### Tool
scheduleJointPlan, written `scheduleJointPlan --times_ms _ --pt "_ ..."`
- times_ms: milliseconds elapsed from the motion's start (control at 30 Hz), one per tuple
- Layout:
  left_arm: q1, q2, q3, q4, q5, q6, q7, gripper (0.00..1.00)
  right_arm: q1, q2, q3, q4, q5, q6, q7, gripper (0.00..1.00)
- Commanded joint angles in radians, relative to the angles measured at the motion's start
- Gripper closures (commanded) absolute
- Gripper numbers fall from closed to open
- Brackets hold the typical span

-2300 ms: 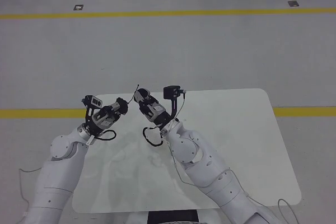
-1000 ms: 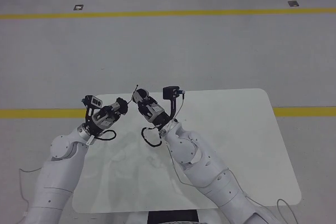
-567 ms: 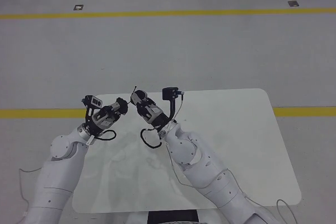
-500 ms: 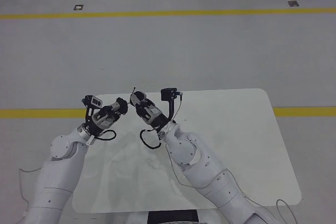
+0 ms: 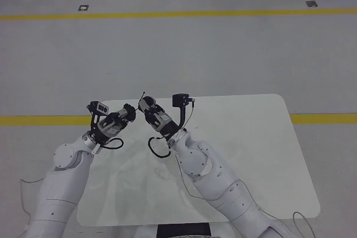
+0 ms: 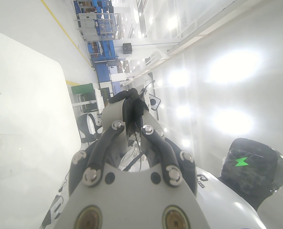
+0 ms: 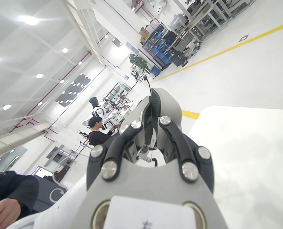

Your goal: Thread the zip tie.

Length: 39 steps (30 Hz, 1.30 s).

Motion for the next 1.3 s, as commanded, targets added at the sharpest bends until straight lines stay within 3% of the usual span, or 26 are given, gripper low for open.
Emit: scheduleJointPlan --times_ms 0,33,67,100,467,700,833,900,1033,1133,1267 --pt "0.000 0.000 0.000 0.000 0.000 0.000 0.000 1.00 0.000 0.000 0.001 0.000 0.001 0.000 0.001 0.68" --pt "0.000 0.000 0.000 0.000 0.000 0.000 0.000 1.00 0.000 0.000 0.001 0.000 0.000 0.000 0.002 0.59" --pt "0.000 0.000 0.000 0.000 0.000 0.000 0.000 1.00 -0.001 0.000 0.001 0.000 0.000 0.000 0.002 0.43" --pt "0.000 0.000 0.000 0.000 0.000 0.000 0.000 1.00 -0.001 0.000 0.002 0.000 0.000 -0.001 0.002 0.00" --pt "0.000 0.000 0.000 0.000 0.000 0.000 0.000 1.00 -0.011 0.006 0.027 -0.017 -0.031 -0.007 -0.010 0.00" --pt "0.000 0.000 0.000 0.000 0.000 0.000 0.000 1.00 -0.052 0.026 0.081 -0.042 -0.059 -0.066 0.009 0.00" --pt "0.000 0.000 0.000 0.000 0.000 0.000 0.000 1.00 -0.062 0.030 0.096 -0.050 -0.058 -0.068 0.009 0.00" --pt "0.003 -0.002 0.007 -0.019 -0.028 0.027 0.022 1.00 -0.062 0.030 0.096 -0.050 -0.058 -0.068 0.009 0.00" --pt "0.006 -0.003 0.003 -0.034 -0.179 0.144 -0.019 1.00 -0.062 0.030 0.096 -0.050 -0.058 -0.068 0.009 0.00" --pt "0.003 0.001 -0.011 -0.013 -0.246 0.219 -0.082 1.00 -0.062 0.030 0.096 -0.050 -0.058 -0.068 0.009 0.00" --pt "-0.005 0.003 -0.023 0.026 -0.327 0.273 -0.157 1.00 -0.062 0.030 0.096 -0.050 -0.058 -0.068 0.009 0.00"
